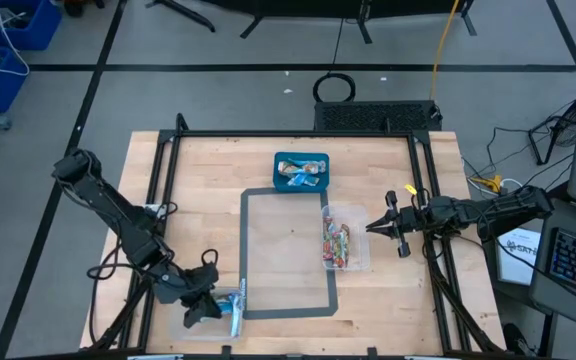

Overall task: Pick and place Granola Bars by type
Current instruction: Return to Home Position

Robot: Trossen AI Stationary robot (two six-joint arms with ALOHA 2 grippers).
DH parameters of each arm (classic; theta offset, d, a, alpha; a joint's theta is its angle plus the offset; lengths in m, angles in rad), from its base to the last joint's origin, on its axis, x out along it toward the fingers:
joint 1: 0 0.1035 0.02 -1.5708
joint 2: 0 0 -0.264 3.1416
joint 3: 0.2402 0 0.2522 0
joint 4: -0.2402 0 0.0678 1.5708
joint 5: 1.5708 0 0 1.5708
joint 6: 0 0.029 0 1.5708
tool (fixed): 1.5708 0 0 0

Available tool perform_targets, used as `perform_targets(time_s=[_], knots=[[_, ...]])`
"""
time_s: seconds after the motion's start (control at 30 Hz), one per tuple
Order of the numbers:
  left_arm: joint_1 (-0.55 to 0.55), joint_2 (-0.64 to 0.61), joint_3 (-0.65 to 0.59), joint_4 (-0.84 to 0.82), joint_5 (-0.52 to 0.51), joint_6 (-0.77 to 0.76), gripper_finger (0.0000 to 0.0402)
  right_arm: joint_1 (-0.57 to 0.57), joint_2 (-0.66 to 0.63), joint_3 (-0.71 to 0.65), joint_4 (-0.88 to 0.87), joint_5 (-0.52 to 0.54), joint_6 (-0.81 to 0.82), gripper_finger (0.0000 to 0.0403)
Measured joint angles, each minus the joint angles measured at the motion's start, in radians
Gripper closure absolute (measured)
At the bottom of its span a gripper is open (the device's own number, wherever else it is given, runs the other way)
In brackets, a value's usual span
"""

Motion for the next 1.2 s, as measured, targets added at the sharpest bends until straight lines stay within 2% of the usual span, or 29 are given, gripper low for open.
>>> perform_targets(time_s=[0.17,0.27,0.47,0.57,0.63,0.7,0.77,0.9,0.97,1.07,1.2], knots=[[0.0,0.0,0.0,0.005,-0.046,0.09,0.0323,0.0,0.0,0.0,0.0,0.0,0.0,0.0383],[0.0,0.0,0.0,0.006,-0.103,0.256,0.0323,0.0,0.0,0.0,0.0,0.0,0.0,0.0383],[-0.004,0.0,0.0,0.009,-0.369,0.737,0.0323,0.0,0.0,0.0,0.0,0.0,0.0,0.0383],[0.013,0.0,0.0,0.011,-0.491,0.843,0.0323,0.0,0.0,0.0,0.0,0.0,0.0,0.0383],[0.036,0.0,0.0,0.0,-0.532,0.888,0.0323,0.0,0.0,0.0,0.0,0.0,0.0,0.0383],[0.08,0.0,-0.002,-0.008,-0.526,0.922,0.0323,0.0,0.0,0.0,0.0,0.0,0.0,0.0383],[0.139,0.0,-0.025,0.052,-0.471,0.98,0.0323,0.0,0.0,0.0,0.0,0.0,0.0,0.0383],[0.295,0.0,-0.135,0.307,-0.204,1.133,0.0323,0.0,0.0,0.0,0.0,0.0,0.0,0.0383],[0.383,-0.005,-0.188,0.383,-0.103,1.165,0.0323,0.0,0.0,0.0,0.0,0.0,0.0,0.0383],[0.496,-0.046,-0.25,0.404,-0.051,1.19,0.0323,0.0,0.0,0.0,0.0,0.0,0.0,0.0383],[0.588,-0.148,-0.33,0.487,-0.044,1.271,0.0323,0.0,0.0,0.0,0.0,0.0,0.0,0.0383]])
